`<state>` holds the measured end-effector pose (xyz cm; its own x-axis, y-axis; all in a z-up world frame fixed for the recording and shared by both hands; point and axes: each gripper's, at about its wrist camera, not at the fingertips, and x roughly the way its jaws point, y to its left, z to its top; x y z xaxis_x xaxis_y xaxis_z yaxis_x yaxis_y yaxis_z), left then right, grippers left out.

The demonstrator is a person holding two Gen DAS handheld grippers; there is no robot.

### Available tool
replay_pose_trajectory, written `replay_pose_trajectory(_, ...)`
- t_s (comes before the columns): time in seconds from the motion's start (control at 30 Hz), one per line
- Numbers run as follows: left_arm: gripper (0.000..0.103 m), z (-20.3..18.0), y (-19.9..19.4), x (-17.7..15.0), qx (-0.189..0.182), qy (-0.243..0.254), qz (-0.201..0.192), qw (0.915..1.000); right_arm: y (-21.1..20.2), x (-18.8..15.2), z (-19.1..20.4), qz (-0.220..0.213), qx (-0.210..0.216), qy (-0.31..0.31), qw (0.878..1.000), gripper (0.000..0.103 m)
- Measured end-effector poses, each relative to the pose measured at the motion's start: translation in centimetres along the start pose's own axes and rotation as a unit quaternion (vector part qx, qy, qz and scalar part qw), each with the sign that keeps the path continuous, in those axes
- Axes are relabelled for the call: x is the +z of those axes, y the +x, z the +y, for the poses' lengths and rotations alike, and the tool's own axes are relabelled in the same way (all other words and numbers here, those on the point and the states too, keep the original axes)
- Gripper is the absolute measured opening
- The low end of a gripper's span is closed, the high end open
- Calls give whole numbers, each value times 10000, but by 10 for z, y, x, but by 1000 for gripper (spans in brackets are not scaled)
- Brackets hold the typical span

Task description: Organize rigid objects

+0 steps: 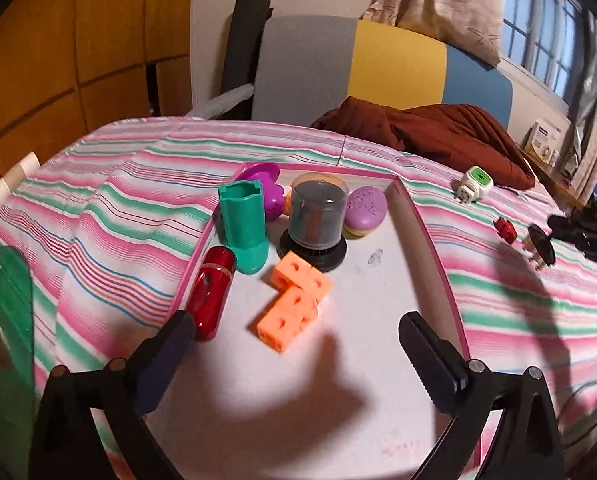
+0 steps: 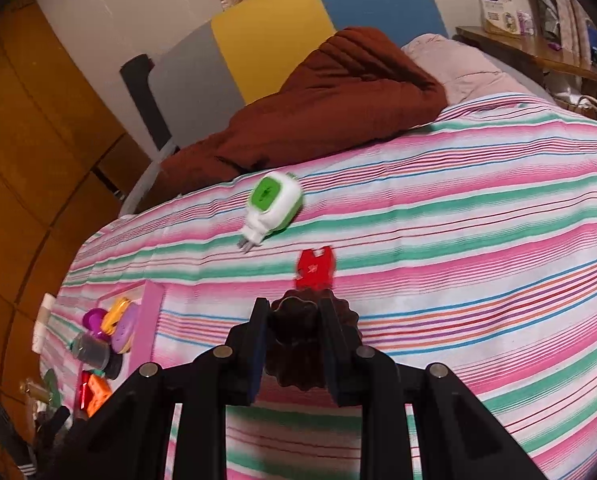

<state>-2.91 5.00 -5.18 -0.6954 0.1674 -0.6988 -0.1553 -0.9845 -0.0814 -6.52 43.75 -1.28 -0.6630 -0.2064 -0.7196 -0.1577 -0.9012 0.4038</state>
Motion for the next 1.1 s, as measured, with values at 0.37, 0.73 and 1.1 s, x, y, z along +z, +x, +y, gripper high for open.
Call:
replay_pose_trajectory(0.37, 103, 6, -15, -10, -81, 105, -54, 9999, 3, -24, 35, 200, 778, -7, 9968, 23)
replay_pose_trajectory(0.73, 103, 14, -26, -19, -230, -29, -37, 9997, -7, -36, 129, 300, 1388, -714, 9873, 18)
replay_pose_trajectory(1.1, 103, 26, -30, -26, -377, -215, -36, 9991, 4, -53, 149, 535, 494, -1548, 9853, 26)
